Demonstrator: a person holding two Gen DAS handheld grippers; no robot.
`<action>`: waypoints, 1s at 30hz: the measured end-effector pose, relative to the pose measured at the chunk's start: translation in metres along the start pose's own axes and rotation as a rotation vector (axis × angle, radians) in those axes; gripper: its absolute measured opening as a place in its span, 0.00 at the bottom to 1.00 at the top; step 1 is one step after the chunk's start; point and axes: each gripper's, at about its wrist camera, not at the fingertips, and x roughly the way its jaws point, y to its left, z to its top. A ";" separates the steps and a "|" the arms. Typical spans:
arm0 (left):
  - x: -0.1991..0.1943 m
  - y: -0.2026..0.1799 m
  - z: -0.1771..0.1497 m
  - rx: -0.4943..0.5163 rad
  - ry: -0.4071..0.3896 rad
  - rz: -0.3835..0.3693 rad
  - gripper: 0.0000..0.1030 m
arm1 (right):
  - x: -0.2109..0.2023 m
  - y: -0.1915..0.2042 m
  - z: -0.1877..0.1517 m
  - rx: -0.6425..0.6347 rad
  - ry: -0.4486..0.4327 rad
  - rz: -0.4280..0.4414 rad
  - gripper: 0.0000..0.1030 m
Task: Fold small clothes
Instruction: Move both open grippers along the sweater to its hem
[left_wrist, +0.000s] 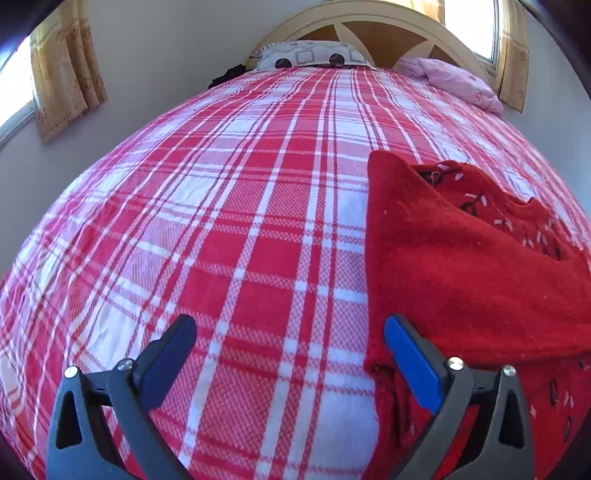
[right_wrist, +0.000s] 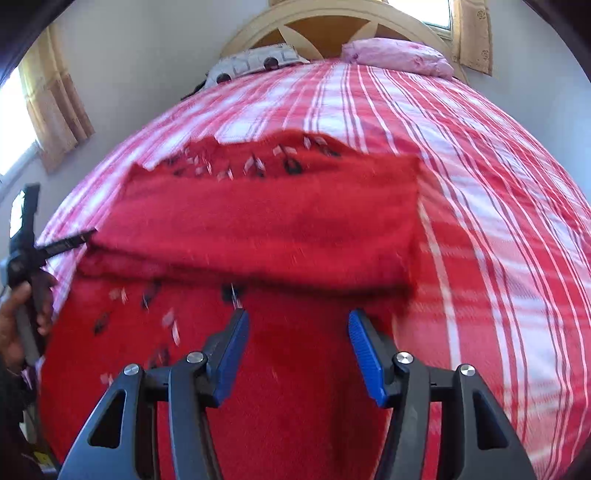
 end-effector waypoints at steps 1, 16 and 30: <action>-0.003 0.001 -0.004 -0.005 -0.001 -0.010 1.00 | -0.005 -0.001 -0.008 -0.006 -0.013 0.001 0.56; -0.042 0.003 -0.059 0.063 0.016 -0.049 1.00 | -0.044 0.008 -0.060 -0.005 -0.067 0.001 0.56; -0.078 0.014 -0.110 0.093 0.019 -0.096 1.00 | -0.062 0.017 -0.090 0.006 -0.055 0.002 0.56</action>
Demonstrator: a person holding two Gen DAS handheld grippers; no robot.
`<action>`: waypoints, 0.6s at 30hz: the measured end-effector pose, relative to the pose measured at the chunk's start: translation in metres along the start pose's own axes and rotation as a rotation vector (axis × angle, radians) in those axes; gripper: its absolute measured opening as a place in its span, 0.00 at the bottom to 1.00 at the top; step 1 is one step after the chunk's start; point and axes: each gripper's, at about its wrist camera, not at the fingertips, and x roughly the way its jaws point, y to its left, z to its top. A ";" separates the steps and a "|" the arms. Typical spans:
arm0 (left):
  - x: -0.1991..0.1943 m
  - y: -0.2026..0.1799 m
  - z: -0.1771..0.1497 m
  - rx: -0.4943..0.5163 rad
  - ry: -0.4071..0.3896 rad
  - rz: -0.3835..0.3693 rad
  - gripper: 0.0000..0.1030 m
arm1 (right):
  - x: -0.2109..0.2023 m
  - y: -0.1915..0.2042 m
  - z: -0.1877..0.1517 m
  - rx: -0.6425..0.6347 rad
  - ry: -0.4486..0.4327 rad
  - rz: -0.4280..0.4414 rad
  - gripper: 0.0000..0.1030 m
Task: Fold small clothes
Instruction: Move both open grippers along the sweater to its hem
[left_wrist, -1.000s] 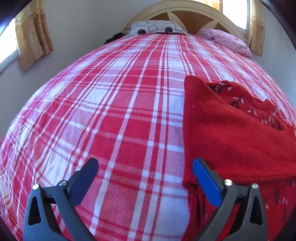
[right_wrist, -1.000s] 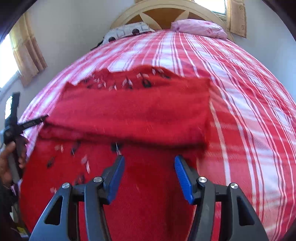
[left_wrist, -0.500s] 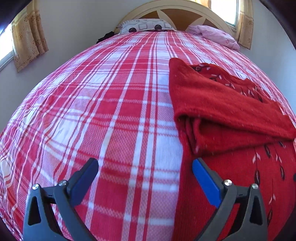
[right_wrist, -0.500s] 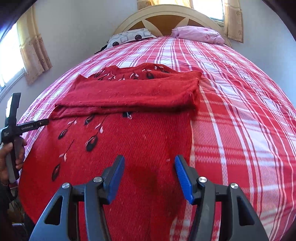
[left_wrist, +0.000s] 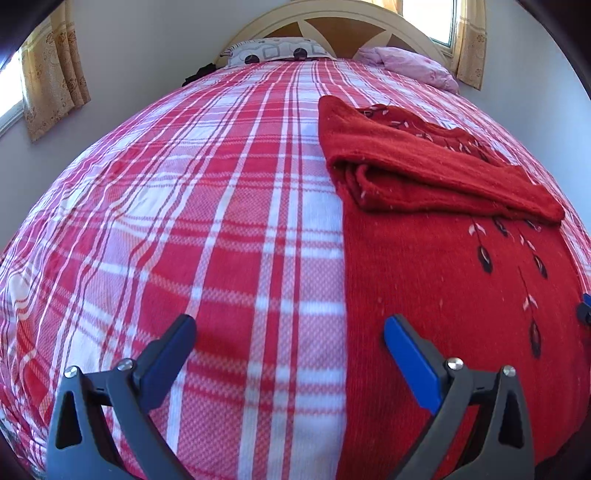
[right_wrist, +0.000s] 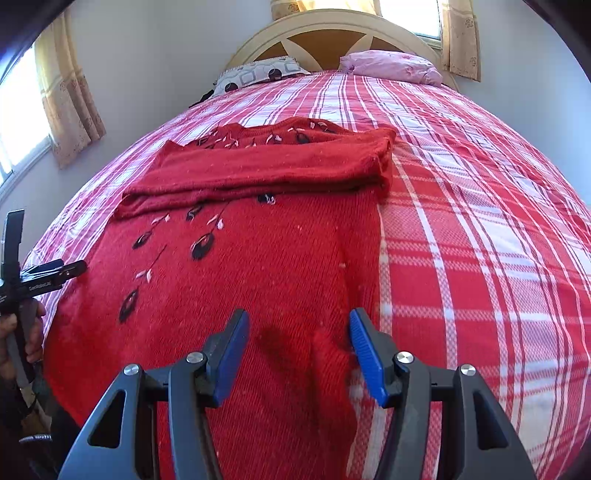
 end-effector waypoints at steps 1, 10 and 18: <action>-0.003 0.002 -0.004 -0.001 0.002 -0.002 1.00 | -0.001 0.000 -0.002 0.003 0.001 0.004 0.56; -0.035 -0.003 -0.037 0.063 -0.007 -0.021 1.00 | -0.019 -0.006 -0.025 0.063 0.013 0.043 0.56; -0.048 -0.007 -0.065 0.072 0.031 -0.069 0.87 | -0.038 -0.011 -0.050 0.098 0.036 0.085 0.56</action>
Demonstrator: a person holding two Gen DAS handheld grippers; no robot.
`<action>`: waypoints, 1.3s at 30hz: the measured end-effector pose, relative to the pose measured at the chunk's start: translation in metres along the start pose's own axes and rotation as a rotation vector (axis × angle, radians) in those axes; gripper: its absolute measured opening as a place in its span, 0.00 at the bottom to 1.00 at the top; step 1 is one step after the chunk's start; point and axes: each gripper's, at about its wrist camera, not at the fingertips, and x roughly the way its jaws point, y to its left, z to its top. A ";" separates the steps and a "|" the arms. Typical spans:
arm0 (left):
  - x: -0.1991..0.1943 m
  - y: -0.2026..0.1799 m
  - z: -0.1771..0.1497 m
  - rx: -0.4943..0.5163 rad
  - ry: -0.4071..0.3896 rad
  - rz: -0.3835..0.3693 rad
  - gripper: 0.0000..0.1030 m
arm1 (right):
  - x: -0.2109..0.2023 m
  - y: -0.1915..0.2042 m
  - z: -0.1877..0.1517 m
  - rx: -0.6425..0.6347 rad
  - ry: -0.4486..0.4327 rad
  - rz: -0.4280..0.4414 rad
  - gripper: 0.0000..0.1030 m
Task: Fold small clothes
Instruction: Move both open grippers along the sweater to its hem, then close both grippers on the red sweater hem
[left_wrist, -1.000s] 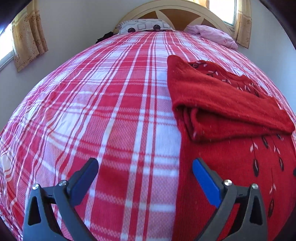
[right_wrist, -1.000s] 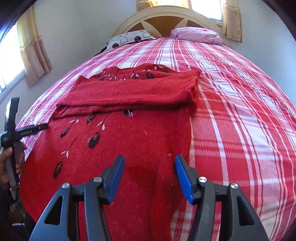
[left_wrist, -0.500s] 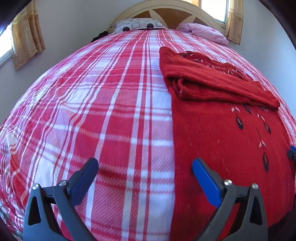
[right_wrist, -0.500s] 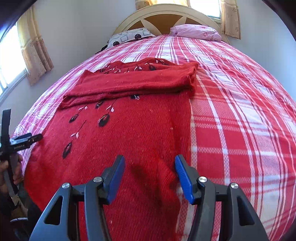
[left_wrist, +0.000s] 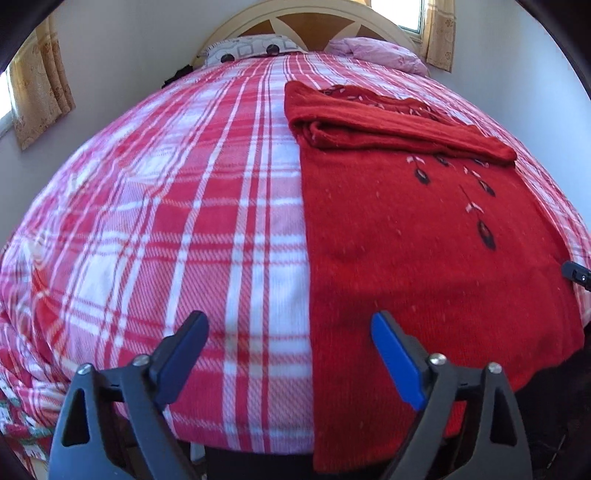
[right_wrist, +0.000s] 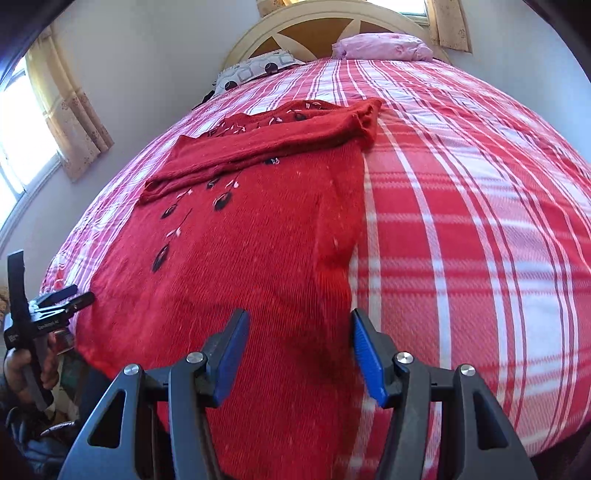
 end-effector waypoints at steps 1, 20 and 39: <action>-0.001 0.002 -0.003 -0.019 0.010 -0.018 0.86 | -0.002 -0.001 -0.003 0.003 0.001 0.001 0.56; -0.025 -0.008 -0.048 -0.034 0.065 -0.092 0.63 | -0.027 -0.002 -0.043 0.024 0.069 0.029 0.55; -0.017 -0.009 -0.056 -0.079 0.144 -0.183 0.49 | -0.043 -0.028 -0.073 0.104 0.101 0.131 0.55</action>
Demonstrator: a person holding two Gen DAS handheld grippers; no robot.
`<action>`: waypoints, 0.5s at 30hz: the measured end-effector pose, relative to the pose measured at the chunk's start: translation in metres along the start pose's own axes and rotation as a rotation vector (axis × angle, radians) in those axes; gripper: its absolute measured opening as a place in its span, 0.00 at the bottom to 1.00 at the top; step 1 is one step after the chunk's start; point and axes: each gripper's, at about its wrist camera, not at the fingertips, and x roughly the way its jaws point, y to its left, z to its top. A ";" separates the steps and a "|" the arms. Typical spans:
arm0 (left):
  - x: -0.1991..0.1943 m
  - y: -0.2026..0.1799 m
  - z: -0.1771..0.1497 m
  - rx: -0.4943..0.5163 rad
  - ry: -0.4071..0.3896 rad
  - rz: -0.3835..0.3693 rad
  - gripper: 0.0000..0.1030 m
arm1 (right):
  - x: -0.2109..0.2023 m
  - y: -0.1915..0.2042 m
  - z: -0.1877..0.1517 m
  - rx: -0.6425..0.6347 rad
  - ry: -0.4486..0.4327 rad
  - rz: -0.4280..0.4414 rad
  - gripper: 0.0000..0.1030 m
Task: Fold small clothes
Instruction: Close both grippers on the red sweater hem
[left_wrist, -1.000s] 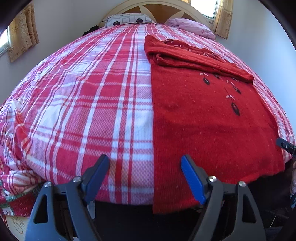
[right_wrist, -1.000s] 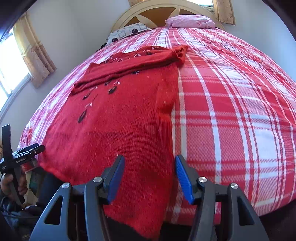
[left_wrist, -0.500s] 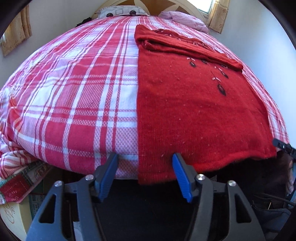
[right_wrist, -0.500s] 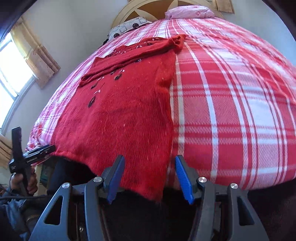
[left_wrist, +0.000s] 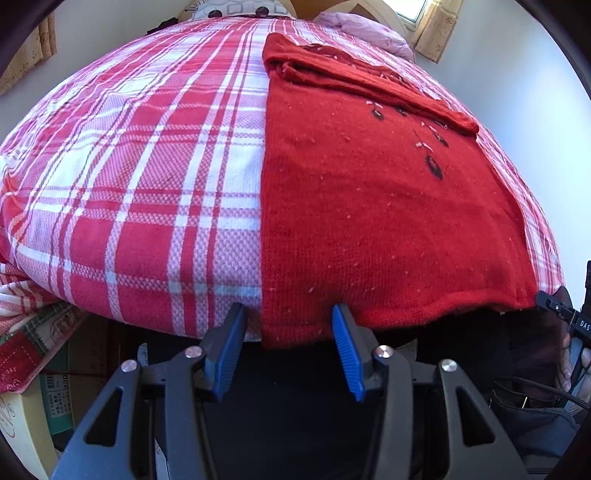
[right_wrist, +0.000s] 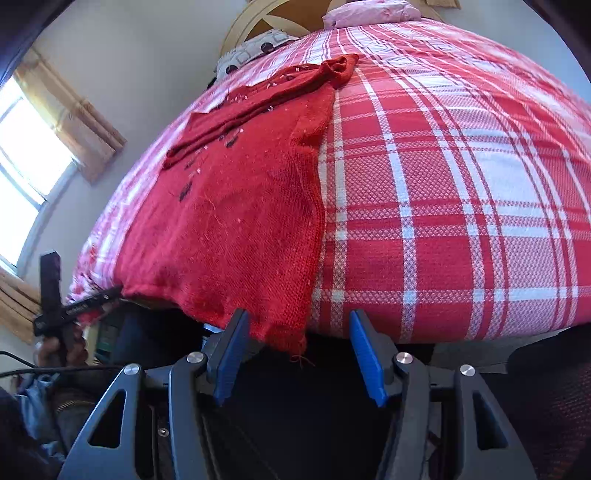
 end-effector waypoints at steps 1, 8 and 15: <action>0.000 0.001 0.000 -0.003 -0.001 -0.005 0.49 | 0.000 0.001 0.000 -0.008 -0.002 -0.005 0.55; 0.002 0.006 0.001 -0.020 0.006 -0.040 0.46 | 0.008 0.003 -0.004 -0.005 0.020 0.022 0.55; 0.000 0.003 0.000 0.004 0.022 -0.043 0.16 | 0.008 0.002 -0.004 0.003 0.018 0.058 0.10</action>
